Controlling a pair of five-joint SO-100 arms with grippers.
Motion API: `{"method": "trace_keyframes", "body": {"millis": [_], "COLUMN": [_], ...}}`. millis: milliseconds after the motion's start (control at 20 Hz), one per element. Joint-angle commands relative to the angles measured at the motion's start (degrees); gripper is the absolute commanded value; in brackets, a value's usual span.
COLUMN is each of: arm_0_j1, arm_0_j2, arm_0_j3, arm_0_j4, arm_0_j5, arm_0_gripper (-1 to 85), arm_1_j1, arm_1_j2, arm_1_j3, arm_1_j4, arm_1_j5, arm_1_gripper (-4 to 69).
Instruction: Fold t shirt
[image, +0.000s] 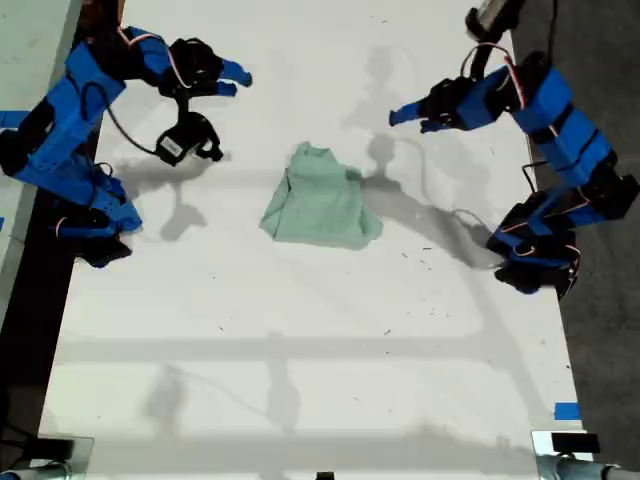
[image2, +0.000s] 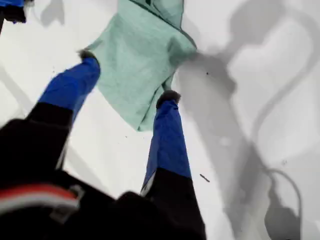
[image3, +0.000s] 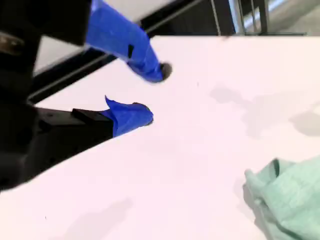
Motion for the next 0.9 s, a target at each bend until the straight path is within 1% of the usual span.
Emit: {"method": "trace_keyframes", "body": {"millis": [0,50,100,150,250,300,350,400,450,500,550,600,650,750,850], "arm_0_j1": [5.54,7.56,9.23,10.63,11.69,12.13,12.57,12.39,13.27,15.73,18.28,19.25,18.37,14.77,13.18], "arm_0_j2": [18.54,26.28,34.19,41.4,53.35,59.85,67.68,77.7,81.47,80.24,81.3,79.1,80.77,81.21,81.21], "arm_0_j3": [7.73,16.52,28.04,40.34,61.61,69.96,77.52,84.64,90.7,94.92,100.55,100.81,100.81,100.81,100.81], "arm_0_j4": [-2.11,-5.89,-11.07,-16.44,-24.79,-27.33,-28.21,-26.19,-25.58,-29.53,-34.89,-34.72,-29.88,-22.85,-19.25], "arm_0_j5": [0.18,-1.32,-3.16,-4.57,-7.03,-8.09,-8.96,-11.34,-15.03,-16.44,-18.19,-19.6,-19.95,-20.21,-19.86], "arm_0_gripper": [-0.2,-0.2,-0.2,-0.2,-0.3,-0.3,-0.3,-0.3,-0.3,-0.3,-0.3,-0.3,-0.3,1.0,7.9], "arm_1_j1": [-4.13,-5.27,-5.71,-7.82,-13.71,-16.26,-18.54,-20.65,-22.94,-23.64,-25.05,-25.31,-25.31,-22.76,-21.01], "arm_1_j2": [21.8,29.18,36.21,42.19,51.24,56.34,62.14,68.03,73.74,76.03,75.76,75.85,75.94,76.03,76.03], "arm_1_j3": [11.87,17.93,23.55,29.18,41.4,48.34,55.37,62.84,70.22,76.03,80.07,83.76,86.75,91.32,95.62], "arm_1_j4": [0.09,0.44,1.23,0.97,-1.58,-4.22,-7.03,-10.28,-12.39,-12.74,-13.18,-14.41,-15.64,-16.26,-16.0], "arm_1_j5": [1.58,1.41,2.46,4.13,9.14,10.9,12.13,13.36,14.85,16.7,17.58,17.84,18.02,19.51,21.71], "arm_1_gripper": [-0.1,-0.1,-0.1,-0.1,-0.1,-0.1,-0.1,-0.1,-0.1,-0.1,-0.1,0.0,0.0,0.0,1.2]}}
